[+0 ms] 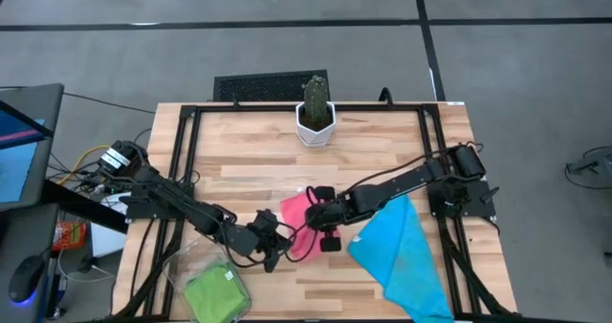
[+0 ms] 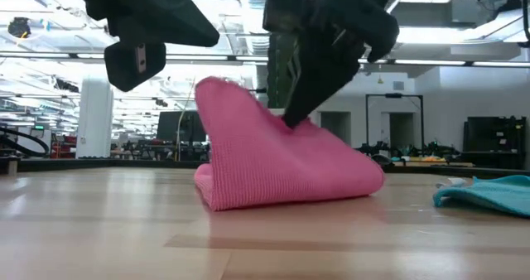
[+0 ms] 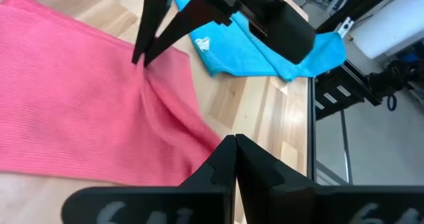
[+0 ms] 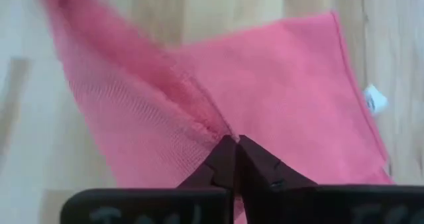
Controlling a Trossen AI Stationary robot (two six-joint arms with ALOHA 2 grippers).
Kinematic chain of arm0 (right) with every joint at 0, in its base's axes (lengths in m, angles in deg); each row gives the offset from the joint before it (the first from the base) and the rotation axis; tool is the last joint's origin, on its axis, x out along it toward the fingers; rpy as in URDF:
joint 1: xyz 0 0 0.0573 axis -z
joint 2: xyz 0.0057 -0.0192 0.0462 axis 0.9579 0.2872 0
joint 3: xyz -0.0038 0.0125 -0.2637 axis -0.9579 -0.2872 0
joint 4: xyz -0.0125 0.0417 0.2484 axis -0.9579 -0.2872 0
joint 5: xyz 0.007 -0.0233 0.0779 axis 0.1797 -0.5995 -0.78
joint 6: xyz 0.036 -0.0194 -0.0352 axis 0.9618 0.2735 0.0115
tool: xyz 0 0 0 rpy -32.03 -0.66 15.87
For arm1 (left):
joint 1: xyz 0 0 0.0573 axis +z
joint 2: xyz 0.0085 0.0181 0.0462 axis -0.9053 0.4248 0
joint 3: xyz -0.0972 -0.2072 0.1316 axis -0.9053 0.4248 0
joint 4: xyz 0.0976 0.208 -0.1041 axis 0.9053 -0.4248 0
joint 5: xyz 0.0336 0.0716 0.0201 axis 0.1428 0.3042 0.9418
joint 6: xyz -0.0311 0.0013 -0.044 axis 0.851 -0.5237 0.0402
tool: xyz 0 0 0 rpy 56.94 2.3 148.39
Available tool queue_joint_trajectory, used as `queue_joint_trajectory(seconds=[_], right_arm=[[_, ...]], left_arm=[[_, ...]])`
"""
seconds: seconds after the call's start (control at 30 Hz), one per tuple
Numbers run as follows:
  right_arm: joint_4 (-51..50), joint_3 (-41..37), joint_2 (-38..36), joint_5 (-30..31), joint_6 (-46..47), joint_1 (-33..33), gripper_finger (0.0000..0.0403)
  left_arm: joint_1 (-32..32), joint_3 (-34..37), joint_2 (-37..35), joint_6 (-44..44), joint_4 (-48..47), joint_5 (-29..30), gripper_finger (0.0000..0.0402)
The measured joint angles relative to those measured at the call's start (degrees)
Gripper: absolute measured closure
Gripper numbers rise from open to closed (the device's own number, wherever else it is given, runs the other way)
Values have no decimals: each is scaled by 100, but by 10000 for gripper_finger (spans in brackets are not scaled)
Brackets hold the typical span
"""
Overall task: Fold microfiber towels
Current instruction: Fold the pink microfiber cloth
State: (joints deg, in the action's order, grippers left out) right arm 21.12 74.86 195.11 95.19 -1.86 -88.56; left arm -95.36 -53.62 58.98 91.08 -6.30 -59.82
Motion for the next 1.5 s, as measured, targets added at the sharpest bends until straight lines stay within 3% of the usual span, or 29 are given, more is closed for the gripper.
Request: queue_joint_trajectory(seconds=[0.13,1.03,1.23,1.33,1.5], right_arm=[[-278,-24,10,51,73,76,361],[-798,-26,195,-246,432,-89,366],[-811,-26,192,-449,663,6,334],[-920,-26,149,-773,882,100,304],[-982,-34,-31,-691,1079,142,251]], left_arm=[[0,0,0,-2,15,61,401],[44,4,411,226,235,514,401],[45,4,409,20,532,457,401],[48,4,409,-43,533,456,402],[59,4,409,-79,531,458,401]])
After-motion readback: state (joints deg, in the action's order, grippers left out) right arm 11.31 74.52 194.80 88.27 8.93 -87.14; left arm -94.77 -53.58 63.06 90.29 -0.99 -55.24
